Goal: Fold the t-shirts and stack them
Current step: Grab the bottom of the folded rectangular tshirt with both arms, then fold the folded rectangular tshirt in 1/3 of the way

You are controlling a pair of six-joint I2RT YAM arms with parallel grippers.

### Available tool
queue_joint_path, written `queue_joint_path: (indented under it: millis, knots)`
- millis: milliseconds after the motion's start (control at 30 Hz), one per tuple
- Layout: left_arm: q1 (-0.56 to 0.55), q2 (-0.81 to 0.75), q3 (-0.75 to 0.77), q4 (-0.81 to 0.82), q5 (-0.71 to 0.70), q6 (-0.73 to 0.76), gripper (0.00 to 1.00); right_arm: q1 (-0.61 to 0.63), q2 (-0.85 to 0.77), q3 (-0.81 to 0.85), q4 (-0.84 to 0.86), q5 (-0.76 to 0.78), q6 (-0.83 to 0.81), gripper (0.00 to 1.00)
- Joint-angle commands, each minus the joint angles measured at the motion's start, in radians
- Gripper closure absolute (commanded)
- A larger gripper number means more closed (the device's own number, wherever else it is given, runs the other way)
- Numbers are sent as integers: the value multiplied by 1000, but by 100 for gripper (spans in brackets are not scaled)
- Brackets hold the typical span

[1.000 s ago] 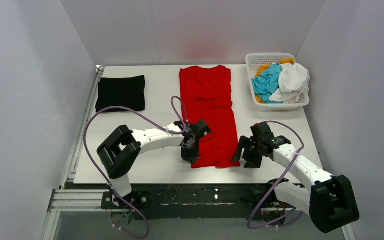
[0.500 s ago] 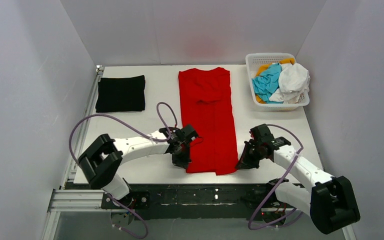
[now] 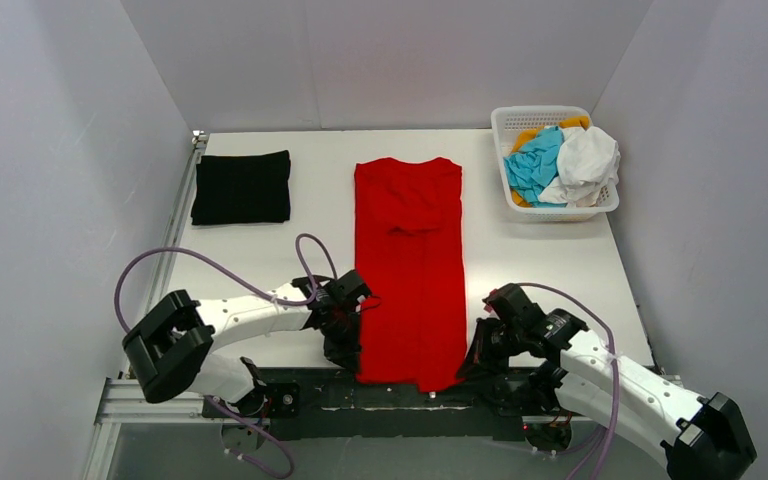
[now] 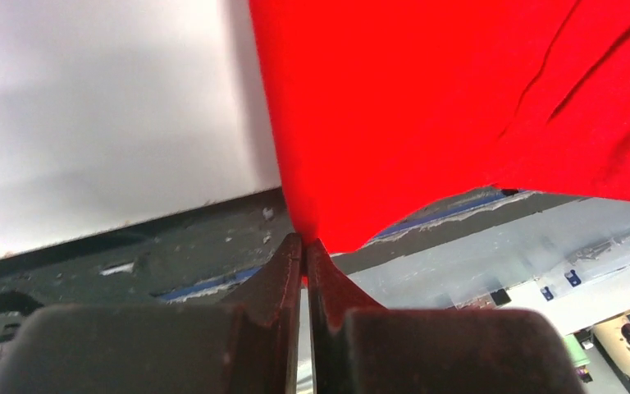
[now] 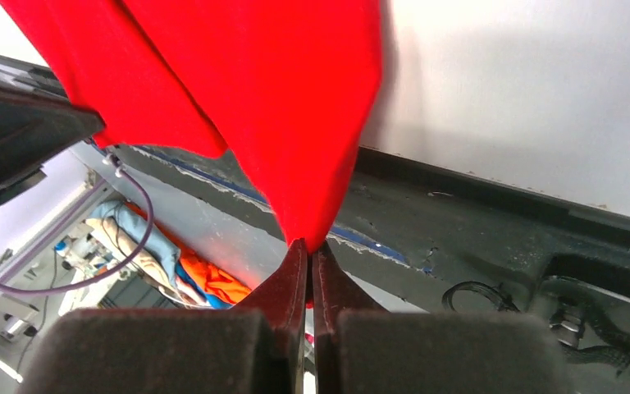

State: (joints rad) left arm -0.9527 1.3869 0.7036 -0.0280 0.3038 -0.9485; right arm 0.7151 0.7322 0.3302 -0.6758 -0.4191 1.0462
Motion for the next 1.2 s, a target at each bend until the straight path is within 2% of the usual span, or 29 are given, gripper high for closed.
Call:
queue_joint_path:
  millis: [0, 133, 233, 333, 500, 633, 933, 1167]
  knots:
    - [-4, -155, -55, -149, -24, -57, 100, 15, -34, 32, -16, 40, 88, 99]
    - [2, -201, 3, -158, -99, -38, 100, 14, 14, 111, -3, 130, 42, 99]
    - [25, -144, 41, -95, -83, -41, 100, 4, 88, 236, -8, 248, -18, 99]
    - [90, -76, 104, -89, -67, -45, 100, -12, 159, 333, 14, 303, -73, 99]
    - [224, -21, 200, -108, -153, -33, 100, -101, 285, 442, 84, 333, -156, 99]
    - [307, 76, 343, -190, -190, 40, 100, -183, 388, 531, 130, 351, -204, 99]
    - [407, 319, 634, -304, -268, 161, 100, -302, 660, 730, 183, 310, -301, 99]
    - [462, 452, 756, -314, -288, 217, 100, -340, 816, 839, 184, 306, -337, 99]
